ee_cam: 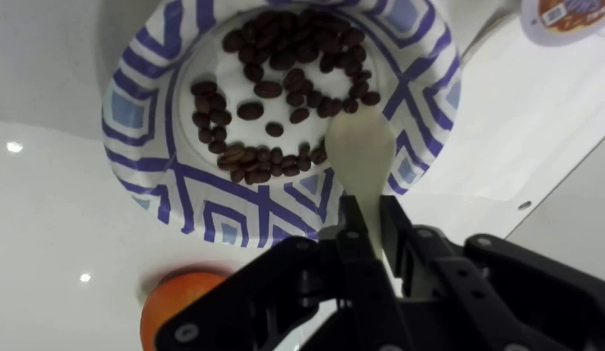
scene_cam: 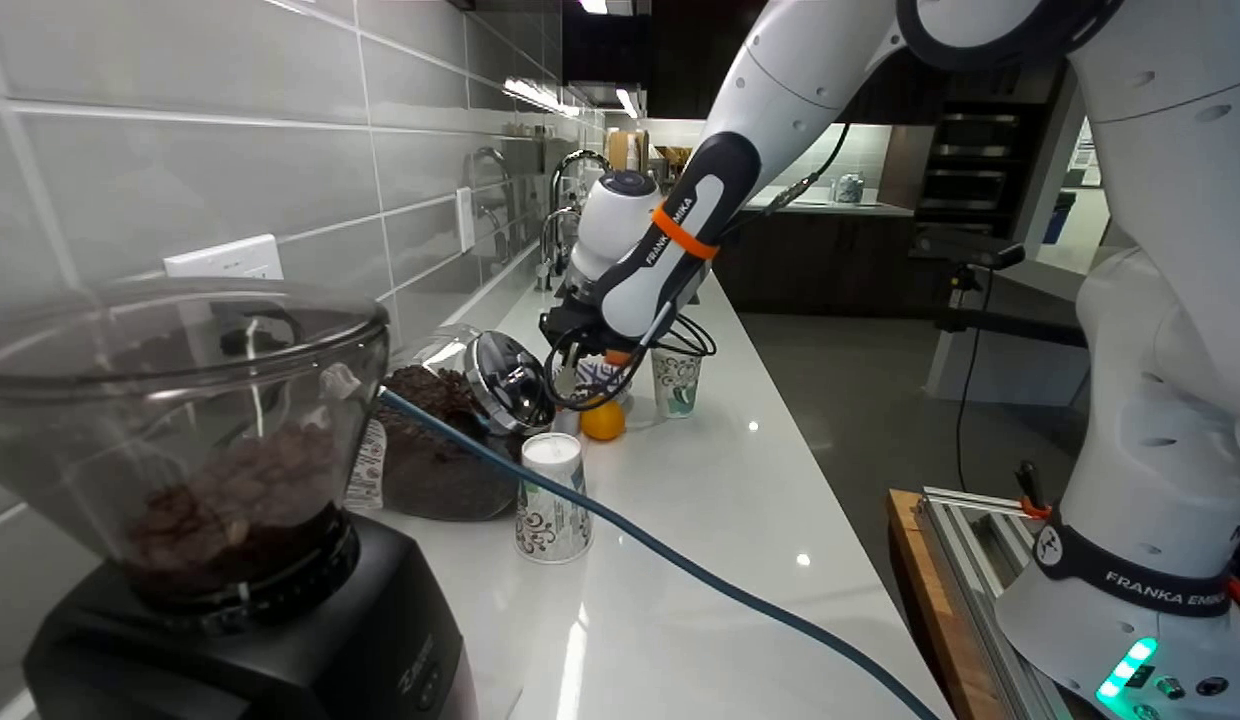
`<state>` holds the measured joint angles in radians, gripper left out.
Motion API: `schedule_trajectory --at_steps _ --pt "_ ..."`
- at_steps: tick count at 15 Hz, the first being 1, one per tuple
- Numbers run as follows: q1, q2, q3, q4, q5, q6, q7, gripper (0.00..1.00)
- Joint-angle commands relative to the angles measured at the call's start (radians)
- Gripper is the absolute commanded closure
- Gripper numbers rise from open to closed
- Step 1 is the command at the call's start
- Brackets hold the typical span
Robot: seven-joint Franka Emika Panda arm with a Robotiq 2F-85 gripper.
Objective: Use the spoon to stir the contents in the bowl
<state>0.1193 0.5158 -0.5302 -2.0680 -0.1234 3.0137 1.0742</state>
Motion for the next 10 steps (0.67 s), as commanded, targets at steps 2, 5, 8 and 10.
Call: schedule_trajectory --at_steps 2,5,8,10 --pt "-0.035 -0.076 0.056 -0.035 0.063 -0.096 -0.096 0.96" --pt "-0.029 -0.097 0.035 -0.03 0.036 -0.198 -0.079 0.96" --pt "-0.03 -0.107 0.015 -0.019 -0.001 -0.278 -0.044 0.96" --pt "-0.022 -0.095 -0.015 -0.008 -0.037 -0.287 -0.006 0.96"
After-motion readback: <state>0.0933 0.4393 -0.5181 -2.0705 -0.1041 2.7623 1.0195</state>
